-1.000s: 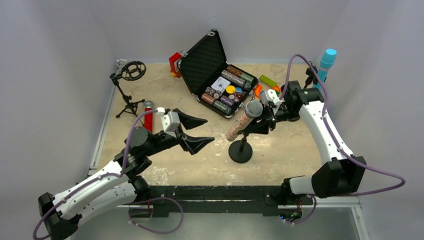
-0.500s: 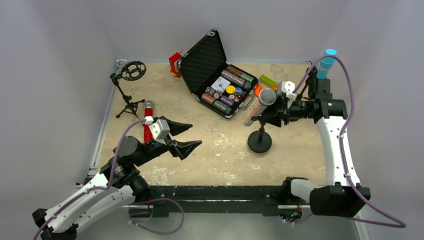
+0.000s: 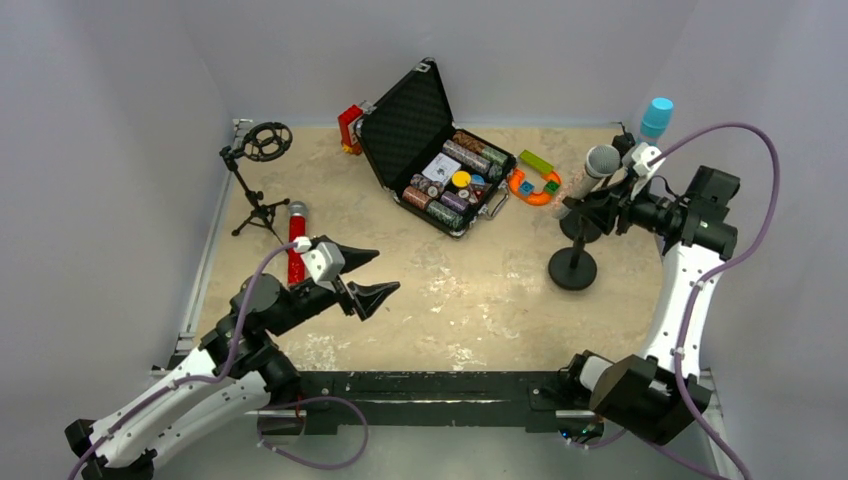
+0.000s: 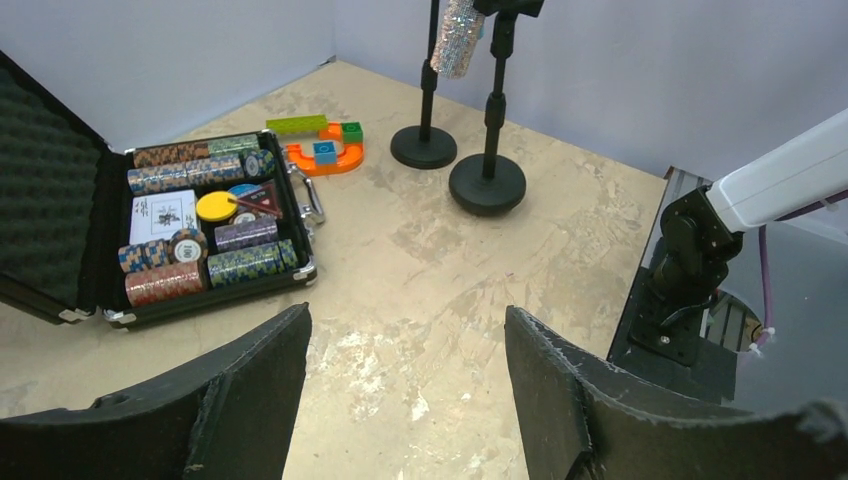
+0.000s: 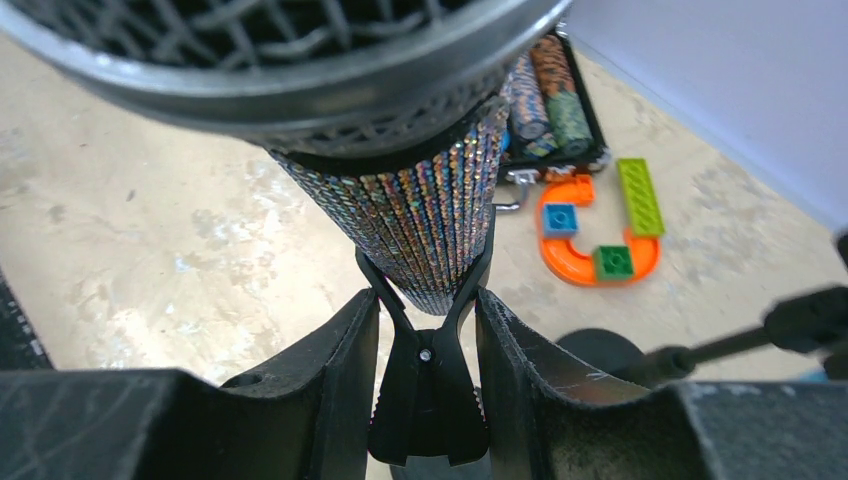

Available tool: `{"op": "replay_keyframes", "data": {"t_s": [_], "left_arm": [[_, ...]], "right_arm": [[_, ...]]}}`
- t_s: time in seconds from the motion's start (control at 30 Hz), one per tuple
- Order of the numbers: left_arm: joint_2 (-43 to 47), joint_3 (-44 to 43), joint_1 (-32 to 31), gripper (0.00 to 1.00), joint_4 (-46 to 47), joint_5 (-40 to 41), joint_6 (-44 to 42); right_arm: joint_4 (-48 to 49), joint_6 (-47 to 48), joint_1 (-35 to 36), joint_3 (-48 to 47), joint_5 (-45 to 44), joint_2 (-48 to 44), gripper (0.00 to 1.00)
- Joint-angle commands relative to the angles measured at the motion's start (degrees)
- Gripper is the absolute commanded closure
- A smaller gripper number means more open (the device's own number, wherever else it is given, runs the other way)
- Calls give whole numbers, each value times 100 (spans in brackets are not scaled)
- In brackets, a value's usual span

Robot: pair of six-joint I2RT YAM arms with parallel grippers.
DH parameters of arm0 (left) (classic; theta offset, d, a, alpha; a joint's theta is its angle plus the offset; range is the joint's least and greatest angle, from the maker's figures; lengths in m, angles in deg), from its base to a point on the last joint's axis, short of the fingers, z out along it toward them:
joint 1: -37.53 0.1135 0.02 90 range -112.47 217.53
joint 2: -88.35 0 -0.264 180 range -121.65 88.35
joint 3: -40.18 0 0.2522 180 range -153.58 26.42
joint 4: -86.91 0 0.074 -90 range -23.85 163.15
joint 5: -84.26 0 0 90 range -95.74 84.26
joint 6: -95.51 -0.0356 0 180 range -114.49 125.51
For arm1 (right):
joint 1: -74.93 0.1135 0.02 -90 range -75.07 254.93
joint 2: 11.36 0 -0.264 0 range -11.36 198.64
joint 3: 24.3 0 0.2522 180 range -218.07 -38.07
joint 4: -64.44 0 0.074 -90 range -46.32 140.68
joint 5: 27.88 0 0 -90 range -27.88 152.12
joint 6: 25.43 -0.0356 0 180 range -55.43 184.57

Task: Attach the microphones to the stand

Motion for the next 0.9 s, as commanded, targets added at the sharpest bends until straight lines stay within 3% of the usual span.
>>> {"op": "replay_keyframes", "data": {"t_s": [0.0, 0.37, 0.53, 0.87], "left_arm": [[102, 25, 26, 25, -164, 226, -243], [174, 78, 24, 24, -219, 319, -362], [208, 70, 25, 24, -264, 317, -394], [294, 7, 24, 24, -368, 278, -435]], "right_arm": [[707, -234, -534, 44, 260, -75, 82], [132, 596, -1171, 226, 424, 367, 71], [-300, 1009, -1465, 217, 501, 429, 46], [-1269, 1849, -1932, -142, 422, 431, 16]]}}
